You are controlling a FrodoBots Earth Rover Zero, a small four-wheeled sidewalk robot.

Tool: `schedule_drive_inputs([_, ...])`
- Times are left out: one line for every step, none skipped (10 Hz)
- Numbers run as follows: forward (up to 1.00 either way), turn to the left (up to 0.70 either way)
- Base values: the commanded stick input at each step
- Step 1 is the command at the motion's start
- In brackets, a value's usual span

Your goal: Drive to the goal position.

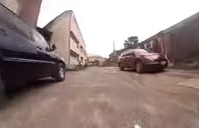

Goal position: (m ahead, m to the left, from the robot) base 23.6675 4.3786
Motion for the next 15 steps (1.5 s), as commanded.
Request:
schedule_drive_inputs([1.00, -0.17])
schedule_drive_inputs([1.00, -0.01])
schedule_drive_inputs([1.00, 0.00])
schedule_drive_inputs([1.00, 0.00])
schedule_drive_inputs([1.00, 0.00])
schedule_drive_inputs([1.00, 0.00])
schedule_drive_inputs([1.00, 0.00])
schedule_drive_inputs([1.00, 0.00])
schedule_drive_inputs([1.00, 0.00])
schedule_drive_inputs([1.00, 0.13])
schedule_drive_inputs([1.00, 0.27])
schedule_drive_inputs([1.00, 0.27])
schedule_drive_inputs([1.00, 0.27])
schedule_drive_inputs([1.00, 0.27])
schedule_drive_inputs([1.00, 0.14])
